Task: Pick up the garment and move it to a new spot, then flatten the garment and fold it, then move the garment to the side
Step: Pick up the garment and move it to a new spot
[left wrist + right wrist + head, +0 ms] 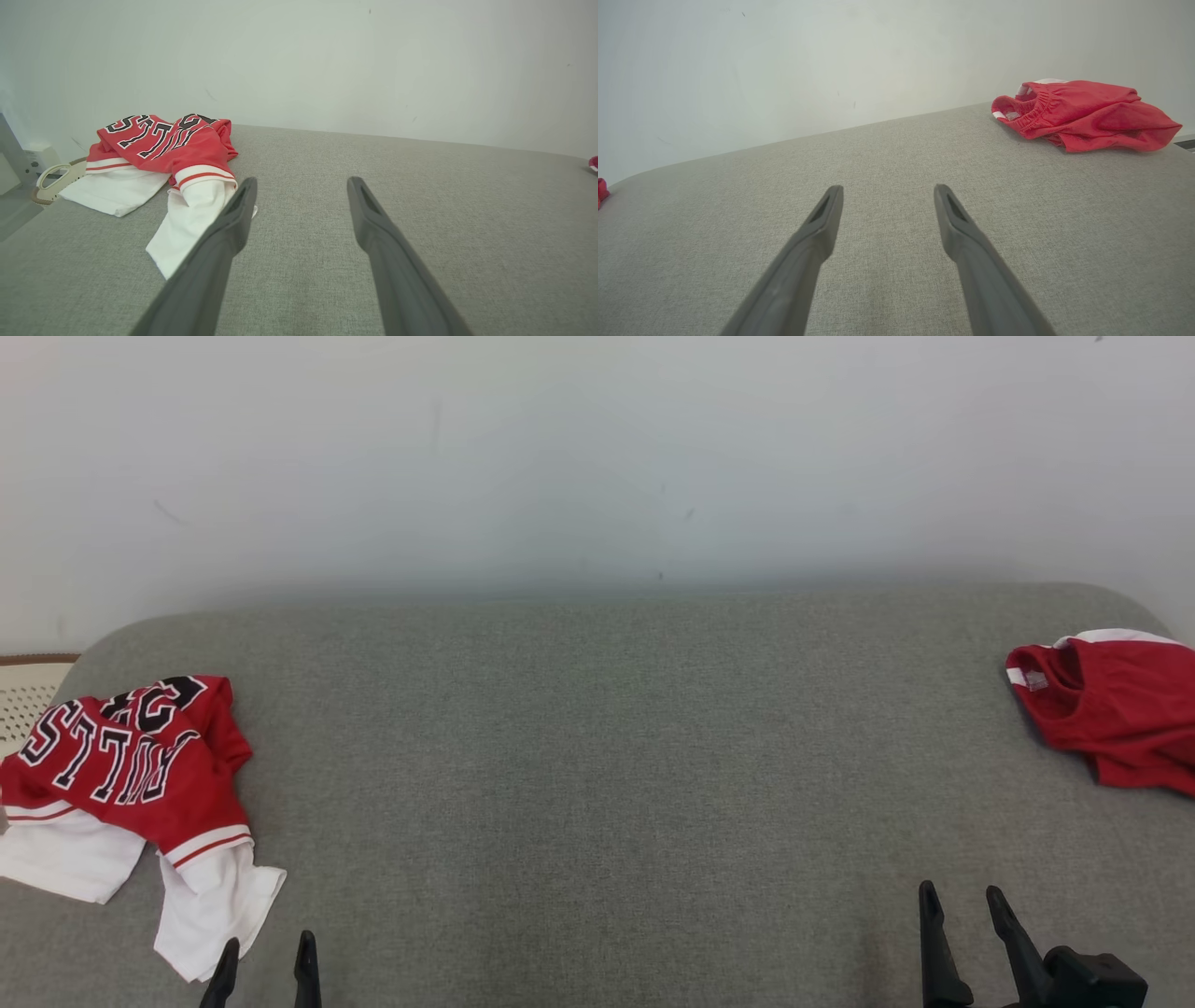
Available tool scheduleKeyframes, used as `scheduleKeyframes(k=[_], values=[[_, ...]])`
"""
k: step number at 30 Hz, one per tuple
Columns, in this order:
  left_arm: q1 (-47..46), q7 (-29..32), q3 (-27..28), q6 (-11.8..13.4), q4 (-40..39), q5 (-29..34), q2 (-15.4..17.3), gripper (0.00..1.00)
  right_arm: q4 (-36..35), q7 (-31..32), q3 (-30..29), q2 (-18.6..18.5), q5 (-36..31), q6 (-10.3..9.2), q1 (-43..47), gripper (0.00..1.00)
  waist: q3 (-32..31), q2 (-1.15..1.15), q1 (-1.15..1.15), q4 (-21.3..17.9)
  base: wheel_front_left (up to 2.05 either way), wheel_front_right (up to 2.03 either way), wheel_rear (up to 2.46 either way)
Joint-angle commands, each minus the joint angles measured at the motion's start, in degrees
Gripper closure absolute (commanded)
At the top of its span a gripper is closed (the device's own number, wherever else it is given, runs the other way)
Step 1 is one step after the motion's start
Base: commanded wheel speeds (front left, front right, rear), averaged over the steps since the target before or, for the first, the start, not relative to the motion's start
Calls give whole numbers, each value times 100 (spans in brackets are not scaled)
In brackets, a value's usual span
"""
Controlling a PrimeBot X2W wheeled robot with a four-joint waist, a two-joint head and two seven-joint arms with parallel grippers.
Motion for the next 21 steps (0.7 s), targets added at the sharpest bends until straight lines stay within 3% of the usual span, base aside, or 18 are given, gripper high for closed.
scheduleKeyframes(k=[1,8,21], values=[[12,-17,40,28,24,58,14,0,-9,-13,-17,24,-34,-1,56,0,-3,0,0,39,0,0,0],[-16,-17,48,33,42,63,38,0,35,0,-14,26,-2,-1,75,0,-30,0,0,279,0,0,0],[19,-17,160,154,125,146,208,0,174,-33,130,38,65,-1,42,0,-74,0,0,1315,0,0,0]])
